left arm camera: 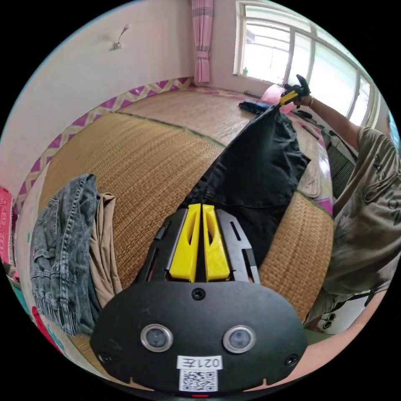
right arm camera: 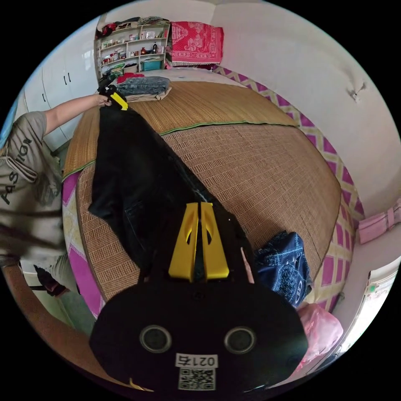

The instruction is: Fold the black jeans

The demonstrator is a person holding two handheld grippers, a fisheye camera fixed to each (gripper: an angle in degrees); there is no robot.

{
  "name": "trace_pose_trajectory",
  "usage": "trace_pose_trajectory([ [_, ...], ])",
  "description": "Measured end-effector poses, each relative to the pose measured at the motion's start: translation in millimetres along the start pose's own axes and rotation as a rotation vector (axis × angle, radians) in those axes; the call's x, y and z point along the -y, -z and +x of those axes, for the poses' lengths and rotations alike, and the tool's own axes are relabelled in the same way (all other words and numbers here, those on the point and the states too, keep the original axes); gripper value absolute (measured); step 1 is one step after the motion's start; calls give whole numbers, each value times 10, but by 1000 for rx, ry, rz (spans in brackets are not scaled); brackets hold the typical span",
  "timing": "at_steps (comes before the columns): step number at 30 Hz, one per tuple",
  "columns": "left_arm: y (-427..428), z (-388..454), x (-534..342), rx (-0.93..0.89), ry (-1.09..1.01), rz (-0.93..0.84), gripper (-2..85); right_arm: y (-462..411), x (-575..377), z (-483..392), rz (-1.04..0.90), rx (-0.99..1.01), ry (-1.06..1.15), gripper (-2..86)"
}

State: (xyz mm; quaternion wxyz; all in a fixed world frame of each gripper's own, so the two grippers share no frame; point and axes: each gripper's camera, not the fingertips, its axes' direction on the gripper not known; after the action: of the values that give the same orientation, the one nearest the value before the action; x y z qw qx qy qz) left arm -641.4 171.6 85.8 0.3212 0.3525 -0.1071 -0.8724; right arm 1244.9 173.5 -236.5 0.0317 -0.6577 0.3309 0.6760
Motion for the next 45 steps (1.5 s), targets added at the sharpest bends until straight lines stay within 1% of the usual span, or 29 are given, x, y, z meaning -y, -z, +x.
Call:
trace_pose_trajectory([
  [2, 538, 322, -252, -34, -24, 141, -9, 408, -199, -306, 6, -8, 24, -10],
  [3, 667, 441, -341, -38, -34, 173, -9, 535, -280, -406, 13, -7, 29, -10],
  [5, 1049, 976, -768, -54, -50, 275, -9, 1125, -784, -931, 66, 24, 39, -9],
  [6, 1105, 1116, -886, -60, -48, 292, -9, 1267, -947, -1082, 83, 33, 39, -9],
  [8, 1179, 1631, -1322, -77, -15, 322, -9, 1728, -1654, -1685, 156, 101, 23, -7],
  [10, 1090, 1919, -1601, -88, 31, 311, -9, 1866, -2115, -2090, 175, 161, -6, -6],
  [12, 899, 2105, -1859, -117, 98, 301, -9, 1817, -2471, -2471, 145, 191, -31, -6],
  [14, 529, 2210, -2153, -195, 193, 279, -9, 1505, -2839, -2842, 56, 190, -77, -6],
  [15, 441, 2218, -2214, -218, 217, 280, -9, 1398, -2924, -2896, 34, 191, -91, -7],
  [17, 133, 2213, -2428, -287, 317, 299, -10, 898, -3296, -2948, -29, 222, -183, -7],
  [19, 27, 2169, -2545, -322, 378, 336, -10, 650, -3535, -2859, -7, 241, -270, -7],
  [20, 6, 2135, -2595, -351, 407, 365, -10, 686, -3677, -2740, 76, 268, -328, -7],
  [22, 16, 2123, -2608, -369, 411, 376, -10, 720, -3775, -2615, 111, 308, -359, -6],
  [27, 165, 2218, -2551, -300, 348, 377, -10, 822, -3682, -2563, 94, 277, -347, 2],
  [31, 393, 2165, -2713, -243, 411, 503, -10, 935, -3626, -2520, 101, 275, -376, 38],
  [33, 499, 2144, -2734, -171, 447, 531, -10, 1131, -3663, -2512, 174, 298, -383, 45],
  [35, 593, 2122, -2512, -17, 422, 470, -9, 1556, -3722, -2415, 361, 368, -378, 27],
  [36, 594, 2081, -2429, 21, 428, 439, -9, 1655, -3706, -2385, 402, 351, -385, 21],
  [37, 569, 1940, -2257, 86, 463, 371, -9, 1800, -3606, -2323, 457, 282, -402, 11],
  [38, 503, 1728, -2091, 120, 517, 297, -9, 1840, -3411, -2228, 467, 199, -426, 2],
  [39, 459, 1604, -2016, 125, 545, 260, -9, 1816, -3285, -2170, 453, 160, -436, 0],
  [41, 244, 1062, -1860, 147, 688, 156, -10, 1484, -2616, -1933, 337, 17, -417, -3],
  [42, 176, 917, -1858, 149, 736, 129, -10, 1361, -2446, -1860, 309, -7, -415, -3],
  [43, 31, 648, -1884, 138, 828, 62, -10, 1112, -2134, -1701, 278, -31, -411, 0],
  [44, 25, 495, -1916, 78, 834, 119, -10, 876, -1865, -1504, 265, -38, -418, 2],
  [45, 17, 426, -1944, 85, 866, 126, -10, 770, -1750, -1396, 259, -46, -432, 4],
])
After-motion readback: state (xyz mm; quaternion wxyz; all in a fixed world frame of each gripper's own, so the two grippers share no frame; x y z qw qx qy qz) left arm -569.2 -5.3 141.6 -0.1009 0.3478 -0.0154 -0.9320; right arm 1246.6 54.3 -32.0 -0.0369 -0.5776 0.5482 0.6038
